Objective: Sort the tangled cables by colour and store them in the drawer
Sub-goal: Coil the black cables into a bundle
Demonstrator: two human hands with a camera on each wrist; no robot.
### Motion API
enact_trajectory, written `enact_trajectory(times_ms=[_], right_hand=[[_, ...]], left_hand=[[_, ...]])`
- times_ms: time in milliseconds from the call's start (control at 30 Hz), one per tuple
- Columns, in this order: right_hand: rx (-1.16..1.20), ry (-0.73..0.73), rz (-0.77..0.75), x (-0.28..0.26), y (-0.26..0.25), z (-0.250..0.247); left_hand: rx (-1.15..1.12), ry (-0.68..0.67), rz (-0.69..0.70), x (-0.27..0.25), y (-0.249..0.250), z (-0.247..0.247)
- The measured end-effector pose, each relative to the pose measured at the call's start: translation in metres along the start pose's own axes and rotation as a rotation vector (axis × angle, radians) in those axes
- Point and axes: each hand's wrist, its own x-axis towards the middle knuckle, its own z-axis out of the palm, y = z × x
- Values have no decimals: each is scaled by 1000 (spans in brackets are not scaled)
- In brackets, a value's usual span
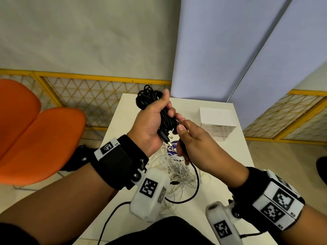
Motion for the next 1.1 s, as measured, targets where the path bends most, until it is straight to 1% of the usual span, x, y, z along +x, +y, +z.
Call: enact_trajectory(times_ms=[67,167,267,333,367,400,500,567,667,767,933,1100], right_hand=[[2,-52,6,-3,1,-1],[-36,-192,-8,-6,5,-6],[-189,-392,-52,-7,5,-21],[-287,-472,-23,-2,2,-35],[-267,-460,-6,2,-1,-42],[-179,-410,0,6,-6,-48],[222,-197,-28,16,-21,-62],[301,-146,-63,16,-33,-64],[320,-175,-110,14,-45,-52],[272,-188,-113,14,-56,-37],[178,-26,-186,20,-62,-23],[151,5,-218,21,-62,-18]], left_hand=[[-47,-24,18,1,9,2],[-46,-89,33,-1,20,2],[12,-158,14,-3,27,-1],[76,-191,-26,-4,28,-4],[108,-207,-50,-5,28,-5],[140,-223,-71,-5,27,-7],[228,-290,-114,-9,21,-11],[287,-334,-135,-13,15,-9],[372,-390,-142,-20,4,1],[410,-415,-151,-26,-2,10],[583,-400,-223,-27,-4,11],[595,-419,-280,-30,-4,10]])
